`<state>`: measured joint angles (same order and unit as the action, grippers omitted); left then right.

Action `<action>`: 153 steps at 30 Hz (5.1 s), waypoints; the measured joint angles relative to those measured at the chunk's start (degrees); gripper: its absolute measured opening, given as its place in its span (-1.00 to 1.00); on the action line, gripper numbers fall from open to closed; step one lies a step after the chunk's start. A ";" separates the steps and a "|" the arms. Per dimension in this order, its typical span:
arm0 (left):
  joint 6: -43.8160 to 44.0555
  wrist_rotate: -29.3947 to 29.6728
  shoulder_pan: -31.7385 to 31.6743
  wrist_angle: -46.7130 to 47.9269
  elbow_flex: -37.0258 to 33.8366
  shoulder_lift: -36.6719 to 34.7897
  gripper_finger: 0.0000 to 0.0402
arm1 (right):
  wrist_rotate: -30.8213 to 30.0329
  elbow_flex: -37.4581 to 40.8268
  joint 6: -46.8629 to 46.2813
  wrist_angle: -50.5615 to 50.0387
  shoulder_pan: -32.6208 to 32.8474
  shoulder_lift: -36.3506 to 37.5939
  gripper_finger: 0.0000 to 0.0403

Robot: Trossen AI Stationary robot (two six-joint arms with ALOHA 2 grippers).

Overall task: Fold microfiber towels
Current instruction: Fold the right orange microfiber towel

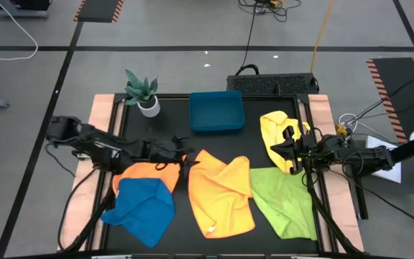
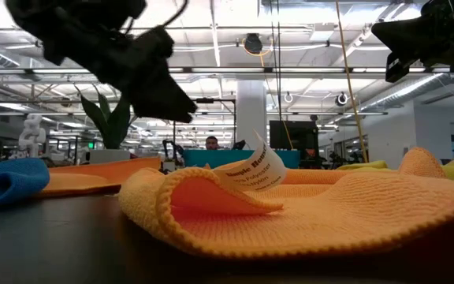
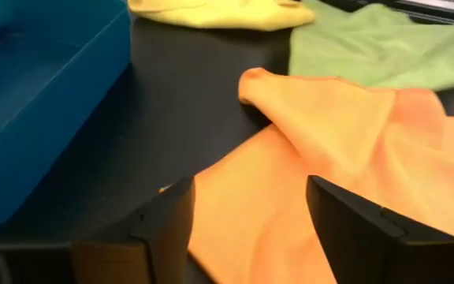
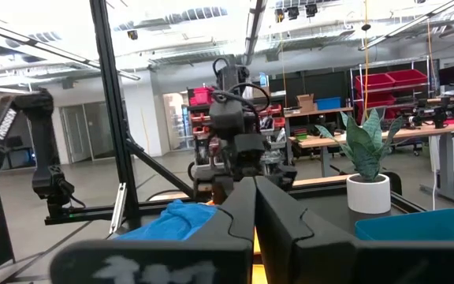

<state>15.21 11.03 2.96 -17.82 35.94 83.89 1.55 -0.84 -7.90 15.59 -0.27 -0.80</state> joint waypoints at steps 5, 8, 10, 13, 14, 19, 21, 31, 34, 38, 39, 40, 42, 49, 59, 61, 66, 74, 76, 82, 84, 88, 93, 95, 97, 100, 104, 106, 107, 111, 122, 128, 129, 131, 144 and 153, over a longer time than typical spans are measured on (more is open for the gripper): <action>3.07 0.00 -2.39 0.05 4.68 7.92 0.28 | -0.01 0.00 0.00 -0.01 -0.01 0.00 -1.00; 5.83 -0.02 -4.29 0.24 5.94 11.77 0.25 | 0.01 0.02 0.00 -0.01 -0.02 0.00 -1.00; 6.75 0.00 -5.69 0.59 6.19 13.67 0.23 | 0.01 0.01 0.00 0.00 0.00 0.01 -1.00; 9.00 0.00 -7.53 0.74 6.19 15.43 0.23 | -0.01 0.00 0.00 0.00 0.00 0.00 -1.00; 9.49 -0.01 -8.01 1.48 6.19 15.67 0.23 | 0.01 0.02 0.00 0.00 -0.02 0.00 -1.00; 11.95 -0.02 -9.09 4.00 6.19 16.45 0.22 | 0.01 0.00 0.00 0.00 -0.01 0.02 -1.00; 11.97 -0.03 -9.07 4.10 6.19 16.45 0.22 | -0.01 0.00 0.00 0.00 -0.02 0.00 -1.00; 11.24 -0.52 -7.66 3.66 6.19 16.43 -0.11 | -0.01 0.00 0.00 0.00 0.00 0.00 -1.00; 9.72 -0.55 -7.12 1.93 6.19 16.40 -0.32 | 0.00 0.01 0.00 0.00 -0.02 0.01 -1.00; 6.90 -0.53 -6.23 -0.34 6.19 16.40 -0.64 | 0.01 0.00 0.00 0.00 0.00 0.00 -1.00; 6.29 -0.55 -6.08 -0.77 6.19 16.40 -0.73 | 0.01 0.00 0.00 0.00 -0.02 0.00 -1.00; 5.79 -0.55 -5.88 -1.01 6.19 16.40 -0.82 | 0.01 0.02 0.00 0.00 0.00 0.00 -1.00; 5.39 -0.55 -5.59 -1.25 6.19 16.40 -0.95 | -0.01 0.00 0.00 0.00 -0.02 0.00 -1.00; 3.23 -0.52 -4.54 -1.38 6.19 16.40 -0.98 | -0.01 0.02 -0.46 0.07 0.00 0.02 -1.00; -2.58 6.02 -2.11 -1.73 6.17 13.87 -0.99 | 0.01 0.00 -0.42 0.02 -0.02 0.02 -1.00; -3.53 7.01 -1.46 -1.63 6.15 12.39 -0.99 | 0.01 0.00 -0.42 0.02 -0.02 0.02 -1.00; -7.12 9.94 1.24 -1.72 6.17 8.88 -0.99 | -0.34 0.00 -0.42 0.35 0.00 0.00 -1.00; -14.57 15.79 7.55 -1.11 6.17 5.19 -1.00 | -1.50 0.00 -0.44 0.88 -0.01 0.02 -1.00; -16.52 17.41 9.06 -1.57 6.17 4.64 -1.00 | -1.53 0.02 -0.42 0.92 -0.01 0.02 -1.00; -21.07 23.30 12.99 -2.13 6.16 3.47 -1.00 | -1.67 0.02 -1.26 1.78 -0.02 -0.52 -1.00; -22.37 25.19 13.91 -2.73 6.15 2.81 -1.00 | -1.67 0.00 -2.85 0.37 -0.02 -2.05 -1.00; -23.18 27.95 14.84 -2.10 6.04 1.54 -1.00 | -2.86 0.00 -5.13 -2.69 -0.03 -8.15 -1.00; -24.49 28.04 15.43 -2.53 6.10 0.84 -1.00 | -3.33 -0.81 -6.84 -2.12 -0.07 -18.79 -1.00; -24.32 28.09 15.50 -3.21 6.17 0.61 -1.00 | -3.32 -1.61 -6.86 -2.28 -0.07 -23.38 -1.00; -24.32 28.08 15.50 -3.04 6.17 0.68 -1.00 | -3.28 -2.36 -7.25 -2.16 -0.02 -28.29 -0.96; -24.51 28.09 15.50 -3.49 6.17 0.70 -0.99 | -3.40 -2.84 -7.34 -2.18 -0.02 -35.49 -0.83; -24.49 28.08 15.50 -3.35 6.17 0.69 -0.99 | -6.69 -3.21 -7.23 1.53 -0.01 -43.60 -0.56; -24.49 28.09 15.50 -3.39 6.17 0.69 -0.99 | -7.67 -3.19 -6.41 3.99 0.00 -46.89 -0.42; -24.48 28.07 15.50 -3.36 6.17 0.69 -0.99 | -7.71 -3.20 -6.00 5.84 0.00 -48.44 -0.36; -24.34 28.06 15.48 -3.37 6.17 0.71 -0.99 | -7.75 -3.30 -2.93 12.17 0.00 -54.33 -0.24; -24.16 28.04 15.45 -3.35 6.17 0.71 -0.99 | -14.49 -7.39 1.51 18.53 3.68 -69.25 -0.22; -23.82 28.04 15.45 -3.35 6.17 0.71 -0.99 | -19.06 -11.27 3.01 18.45 4.26 -76.56 -0.22; -23.72 28.04 15.45 -3.35 6.17 0.71 -0.98 | -19.39 -11.65 2.98 18.46 4.26 -77.61 -0.22; -23.70 28.04 15.45 -3.35 6.17 0.72 -0.98 | -19.44 -12.12 2.89 18.46 4.26 -79.25 -0.22; -22.99 28.00 15.45 -2.91 6.17 0.73 -0.98 | -19.72 -12.58 1.90 19.42 4.26 -82.49 -0.40; -22.48 27.98 15.50 -2.39 6.17 0.75 -0.96 | -23.78 -12.55 2.16 20.51 4.24 -82.49 -0.73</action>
<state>-7.27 39.00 18.46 -20.21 42.11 84.64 -22.23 -13.39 -5.74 36.10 3.97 -83.29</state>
